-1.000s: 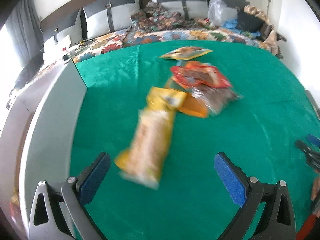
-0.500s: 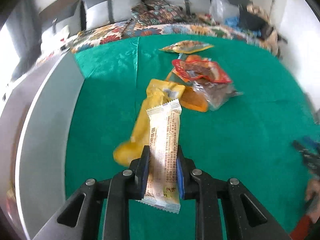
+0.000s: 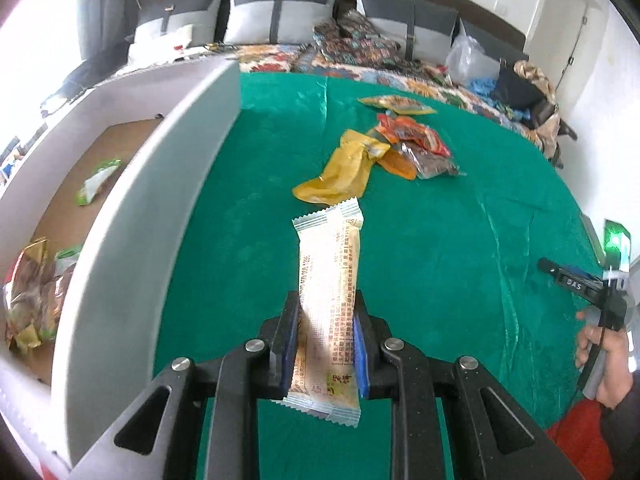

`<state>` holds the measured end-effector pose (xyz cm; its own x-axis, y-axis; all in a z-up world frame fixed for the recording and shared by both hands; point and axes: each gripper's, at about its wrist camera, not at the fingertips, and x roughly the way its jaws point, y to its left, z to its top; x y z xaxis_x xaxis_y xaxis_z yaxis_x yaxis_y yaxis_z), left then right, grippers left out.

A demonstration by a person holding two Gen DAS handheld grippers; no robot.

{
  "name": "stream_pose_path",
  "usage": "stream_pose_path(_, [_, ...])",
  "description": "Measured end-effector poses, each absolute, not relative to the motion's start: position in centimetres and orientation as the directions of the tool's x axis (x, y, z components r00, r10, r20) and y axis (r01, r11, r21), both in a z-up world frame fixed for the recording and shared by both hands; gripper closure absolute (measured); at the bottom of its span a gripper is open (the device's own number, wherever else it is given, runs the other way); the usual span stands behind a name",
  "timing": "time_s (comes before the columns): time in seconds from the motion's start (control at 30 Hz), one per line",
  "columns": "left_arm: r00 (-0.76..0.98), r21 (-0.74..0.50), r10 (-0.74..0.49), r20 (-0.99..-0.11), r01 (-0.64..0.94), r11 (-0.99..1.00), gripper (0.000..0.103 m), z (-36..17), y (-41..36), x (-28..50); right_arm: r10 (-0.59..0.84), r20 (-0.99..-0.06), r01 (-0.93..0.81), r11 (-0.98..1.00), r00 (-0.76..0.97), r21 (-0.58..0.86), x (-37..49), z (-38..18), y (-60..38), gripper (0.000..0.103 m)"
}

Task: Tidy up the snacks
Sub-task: 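Lift the cream bar with the left tool while the right tool grasps the long yellow pouch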

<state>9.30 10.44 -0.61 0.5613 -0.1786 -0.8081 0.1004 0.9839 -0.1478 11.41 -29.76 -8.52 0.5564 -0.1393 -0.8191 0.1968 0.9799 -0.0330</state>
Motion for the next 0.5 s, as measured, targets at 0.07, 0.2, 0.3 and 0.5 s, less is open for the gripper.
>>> stream_pose_path(0.07, [0.578, -0.150, -0.179, -0.796, 0.098, 0.984, 0.081, -0.3, 11.0, 8.6, -0.033, -0.851, 0.148, 0.988, 0.524, 0.053, 12.3, -7.8, -26.8, 0.016])
stream_pose_path(0.2, [0.606, -0.157, -0.178, -0.776, 0.088, 0.984, 0.081, 0.6, 12.6, 7.3, 0.266, -0.845, 0.000, 0.954, 0.463, 0.300, 16.6, -6.1, -16.9, 0.017])
stream_pose_path(0.3, [0.619, -0.188, -0.183, -0.764, 0.058, 0.980, 0.080, 1.3, 14.4, 6.5, 0.394, -0.840, -0.013, 0.907, 0.372, 0.420, 21.9, -6.2, -9.9, 0.017])
stream_pose_path(0.5, [0.646, -0.215, -0.181, -0.742, 0.026, 0.976, 0.081, 2.5, 17.1, 4.5, 0.181, -0.939, 0.035, 0.979, 0.291, 0.200, 30.9, -8.3, 1.3, 0.015])
